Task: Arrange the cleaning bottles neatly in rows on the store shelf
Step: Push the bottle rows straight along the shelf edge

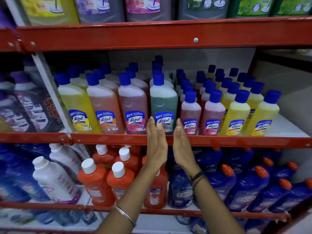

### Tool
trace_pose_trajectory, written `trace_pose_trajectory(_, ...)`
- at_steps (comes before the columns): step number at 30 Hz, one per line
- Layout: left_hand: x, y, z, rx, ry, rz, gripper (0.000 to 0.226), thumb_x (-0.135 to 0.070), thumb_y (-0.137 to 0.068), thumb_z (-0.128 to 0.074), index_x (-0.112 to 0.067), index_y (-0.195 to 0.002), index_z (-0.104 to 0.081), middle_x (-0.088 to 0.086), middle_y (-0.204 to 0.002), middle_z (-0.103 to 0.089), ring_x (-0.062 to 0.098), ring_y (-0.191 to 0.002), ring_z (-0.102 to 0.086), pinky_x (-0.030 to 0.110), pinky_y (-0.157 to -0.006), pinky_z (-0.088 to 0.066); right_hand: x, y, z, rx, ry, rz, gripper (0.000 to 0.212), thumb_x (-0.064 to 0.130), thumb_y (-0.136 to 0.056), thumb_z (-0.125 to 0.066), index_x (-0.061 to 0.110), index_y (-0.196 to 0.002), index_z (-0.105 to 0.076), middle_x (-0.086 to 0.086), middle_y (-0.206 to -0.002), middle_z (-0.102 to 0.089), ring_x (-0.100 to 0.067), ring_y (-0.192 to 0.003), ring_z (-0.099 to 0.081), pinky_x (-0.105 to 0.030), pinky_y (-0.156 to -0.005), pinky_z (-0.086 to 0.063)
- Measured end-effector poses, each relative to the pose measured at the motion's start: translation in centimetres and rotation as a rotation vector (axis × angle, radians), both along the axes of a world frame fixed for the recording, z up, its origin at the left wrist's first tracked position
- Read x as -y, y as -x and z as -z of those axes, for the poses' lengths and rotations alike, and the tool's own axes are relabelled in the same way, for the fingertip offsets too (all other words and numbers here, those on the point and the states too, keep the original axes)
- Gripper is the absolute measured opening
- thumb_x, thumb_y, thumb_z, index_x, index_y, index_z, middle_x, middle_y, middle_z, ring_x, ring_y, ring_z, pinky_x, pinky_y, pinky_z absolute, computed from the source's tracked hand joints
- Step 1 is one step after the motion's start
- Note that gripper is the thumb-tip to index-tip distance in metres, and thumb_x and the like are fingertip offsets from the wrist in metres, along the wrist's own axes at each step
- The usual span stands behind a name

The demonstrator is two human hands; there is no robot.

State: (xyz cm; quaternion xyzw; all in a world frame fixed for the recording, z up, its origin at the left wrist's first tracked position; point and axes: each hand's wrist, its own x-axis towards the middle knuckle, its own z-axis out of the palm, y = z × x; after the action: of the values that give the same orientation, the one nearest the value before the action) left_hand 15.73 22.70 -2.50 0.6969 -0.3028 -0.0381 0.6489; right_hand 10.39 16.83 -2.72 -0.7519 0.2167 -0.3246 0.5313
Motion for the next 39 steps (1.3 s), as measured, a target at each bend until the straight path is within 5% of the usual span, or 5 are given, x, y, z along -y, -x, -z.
trace_pose_trajectory(7, -0.4, -1.4, -0.7, -0.011, -0.136, 0.066, 0.116, -0.091, -0.056, 0.002, -0.018, -0.147, -0.007, 0.0, -0.158, -0.009, 0.012, -0.144, -0.004, 0.024, -0.112, -0.003, 0.0, -0.3, -0.8, -0.049, 0.002, 0.065, 0.108, 0.088, -0.063, -0.002, 0.023, -0.14, -0.039, -0.003, -0.15, -0.04, -0.016, -0.138, -0.035, -0.036, -0.116, -0.027)
trace_pose_trajectory(12, -2.1, -2.1, -1.0, 0.167, -0.006, -0.32, 0.102, -0.082, -0.071, -0.002, -0.004, -0.12, -0.045, 0.014, -0.123, -0.041, 0.025, -0.114, -0.041, 0.022, -0.098, -0.025, -2.8, -0.7, -0.8, 0.106, 0.156, 0.282, 0.067, 0.078, -0.079, -0.017, 0.025, -0.081, -0.057, -0.002, -0.088, -0.063, -0.007, -0.077, -0.055, -0.011, -0.068, -0.037)
trace_pose_trajectory(18, -4.2, -5.5, -1.0, 0.069, -0.058, -0.313, 0.088, -0.068, -0.081, -0.004, -0.007, -0.143, -0.02, 0.015, -0.153, -0.021, 0.021, -0.141, -0.019, 0.017, -0.105, -0.007, -5.8, -4.6, -0.6, -0.035, 0.022, -0.059, 0.095, 0.074, -0.073, -0.019, 0.01, -0.143, -0.033, -0.007, -0.153, -0.034, -0.015, -0.142, -0.029, -0.027, -0.117, -0.018)
trace_pose_trajectory(28, -7.6, -8.2, -0.7, 0.143, 0.022, -0.389, 0.085, -0.07, -0.079, -0.014, -0.002, -0.122, -0.044, 0.018, -0.128, -0.043, 0.026, -0.121, -0.036, 0.02, -0.103, -0.018, -8.6, -6.7, 0.2, 0.249, 0.062, 0.252, 0.058, 0.055, -0.092, -0.024, 0.013, -0.099, -0.063, 0.003, -0.095, -0.055, 0.006, -0.088, -0.048, -0.003, -0.083, -0.032)
trace_pose_trajectory(39, -10.7, -13.4, -0.5, 0.101, 0.043, -0.359, 0.078, -0.061, -0.086, -0.009, -0.004, -0.132, -0.037, 0.018, -0.146, -0.033, 0.025, -0.139, -0.021, 0.02, -0.109, -0.008, -13.2, -12.8, -1.1, 0.051, -0.055, -0.063, 0.066, 0.05, -0.094, -0.019, 0.012, -0.148, -0.02, -0.004, -0.159, -0.016, -0.012, -0.147, -0.012, -0.029, -0.12, -0.008)
